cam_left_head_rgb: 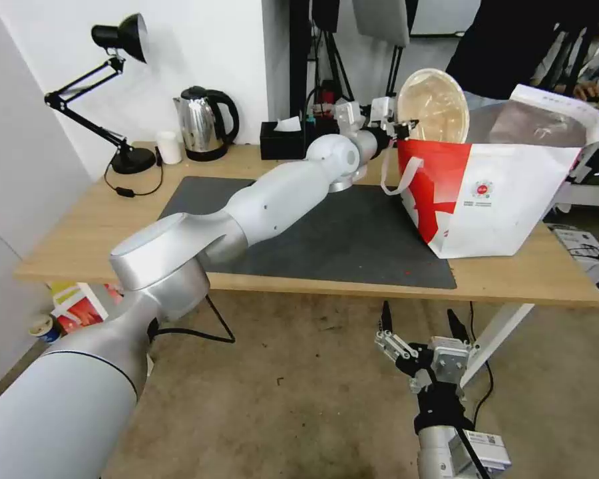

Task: Pick up the trash from the table and place it into the takeout bag.

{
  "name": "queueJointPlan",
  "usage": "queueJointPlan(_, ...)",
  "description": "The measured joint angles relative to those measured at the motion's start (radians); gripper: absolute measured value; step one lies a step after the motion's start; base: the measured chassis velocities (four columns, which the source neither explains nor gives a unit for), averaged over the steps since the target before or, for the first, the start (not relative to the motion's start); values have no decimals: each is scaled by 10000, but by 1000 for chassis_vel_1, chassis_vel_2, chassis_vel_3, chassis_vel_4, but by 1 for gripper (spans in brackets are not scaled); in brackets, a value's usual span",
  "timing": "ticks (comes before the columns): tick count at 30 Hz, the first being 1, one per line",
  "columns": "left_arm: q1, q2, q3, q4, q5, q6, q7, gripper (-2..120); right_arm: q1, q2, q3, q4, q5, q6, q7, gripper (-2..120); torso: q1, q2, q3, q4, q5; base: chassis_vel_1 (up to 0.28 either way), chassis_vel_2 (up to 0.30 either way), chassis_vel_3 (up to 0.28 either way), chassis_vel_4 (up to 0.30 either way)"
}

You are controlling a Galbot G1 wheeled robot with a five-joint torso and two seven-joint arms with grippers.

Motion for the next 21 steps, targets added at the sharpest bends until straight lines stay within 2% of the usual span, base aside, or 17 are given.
queueJointPlan(9, 98, 219, 11, -769, -27, -343, 764, 1, 0, 1, 0, 0, 0, 0, 0, 100, 0, 0, 0, -1, 0, 0, 0, 0, 0)
queueJointPlan(10, 91, 251, 57, -852, -42, -343, 786, 7, 0, 0, 0, 0, -1, 0, 0, 100, 0, 0, 0, 0, 1, 0, 0, 0, 0)
queueJointPlan(12, 72, 271, 87, -901, -52, -343, 787, 10, 0, 0, 0, 0, 0, 0, 0, 100, 0, 0, 1, 0, 0, 0, 0, 0, 0)
queueJointPlan(15, -4, 333, 142, -1061, -88, -340, 780, 23, 0, 0, 0, 0, 0, 0, 0, 100, 0, 0, 0, -2, 1, 0, 0, 0, 0)
queueJointPlan(16, -4, 333, 142, -1061, -88, -340, 780, 23, 0, 0, 0, 0, 0, 0, 0, 100, 0, 0, 0, -2, 1, 0, 0, 0, 0)
queueJointPlan(17, -3, 394, 145, -1224, -165, -335, 683, 30, 0, 0, 0, 0, 0, 0, 0, 100, 0, 0, 0, -2, 1, 0, 0, 0, 0)
queueJointPlan(18, -1, 411, 149, -1270, -181, -335, 647, 30, 0, 0, 0, 0, 0, 0, 0, 100, 0, 0, 0, -2, 0, 0, 0, 0, 0)
queueJointPlan(19, 29, 522, 191, -1488, -243, -340, 499, 38, 0, 1, 0, 0, 0, 0, 0, 100, -1, 1, 0, -1, 0, 0, 0, 0, 0)
queueJointPlan(21, 51, 563, 217, -1555, -254, -354, 451, 41, -1, 0, 0, 0, 0, 0, 0, 100, -1, 0, 0, 0, 0, 0, 0, 0, 0)
